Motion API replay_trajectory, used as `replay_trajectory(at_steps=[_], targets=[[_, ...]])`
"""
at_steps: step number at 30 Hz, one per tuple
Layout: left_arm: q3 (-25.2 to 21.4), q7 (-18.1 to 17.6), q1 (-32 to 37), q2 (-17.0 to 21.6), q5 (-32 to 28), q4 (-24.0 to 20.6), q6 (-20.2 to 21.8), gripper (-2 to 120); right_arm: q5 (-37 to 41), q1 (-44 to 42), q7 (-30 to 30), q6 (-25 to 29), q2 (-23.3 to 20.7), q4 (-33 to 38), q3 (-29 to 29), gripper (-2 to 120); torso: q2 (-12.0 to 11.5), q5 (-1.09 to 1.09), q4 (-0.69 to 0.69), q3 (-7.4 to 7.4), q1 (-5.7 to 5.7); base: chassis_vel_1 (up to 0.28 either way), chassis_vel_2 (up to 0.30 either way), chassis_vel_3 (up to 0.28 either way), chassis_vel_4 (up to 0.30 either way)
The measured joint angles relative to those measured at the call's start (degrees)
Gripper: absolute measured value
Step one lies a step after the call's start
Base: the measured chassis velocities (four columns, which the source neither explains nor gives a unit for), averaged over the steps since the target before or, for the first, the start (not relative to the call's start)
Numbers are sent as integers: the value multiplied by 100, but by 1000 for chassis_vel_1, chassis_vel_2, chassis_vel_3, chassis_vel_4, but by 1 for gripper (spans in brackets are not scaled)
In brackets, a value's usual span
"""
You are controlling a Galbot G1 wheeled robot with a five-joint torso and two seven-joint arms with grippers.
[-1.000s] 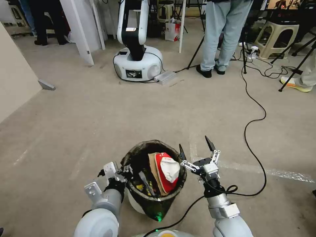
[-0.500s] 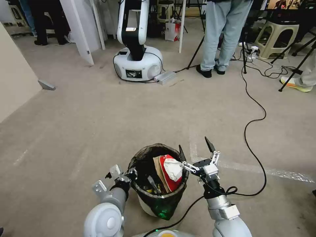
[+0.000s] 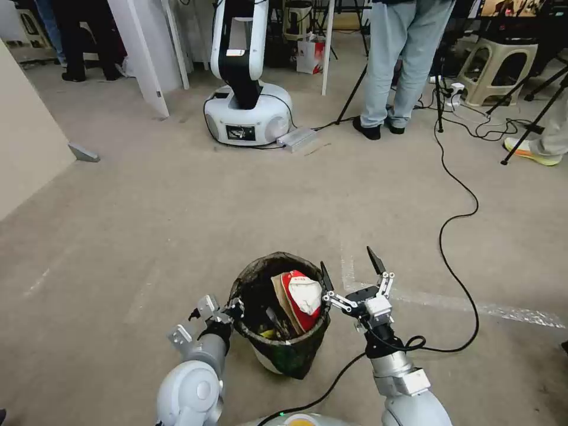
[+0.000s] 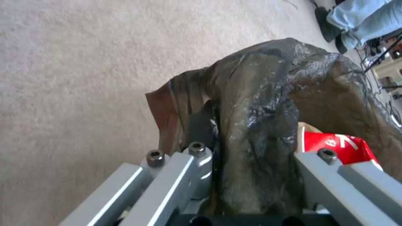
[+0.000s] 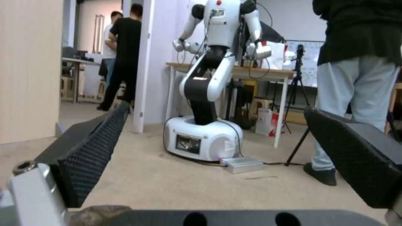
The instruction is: Pick up the trash bin, then pick up the garbage from the floor and place it into the trash bin.
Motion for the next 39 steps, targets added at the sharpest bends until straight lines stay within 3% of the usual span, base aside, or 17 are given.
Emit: replay_trajectory(at_steps=[19, 39], targets=[[-1, 342, -33, 4, 246, 186, -159, 93, 18, 53, -47, -6, -28, -46, -24, 100, 0, -2, -1, 0, 0, 0, 0, 0, 0], [114, 348, 20, 5, 716, -415, -190, 99, 60, 118, -100, 13, -15, -112, -48, 100, 0, -1, -1, 1, 0, 0, 0, 0, 0]])
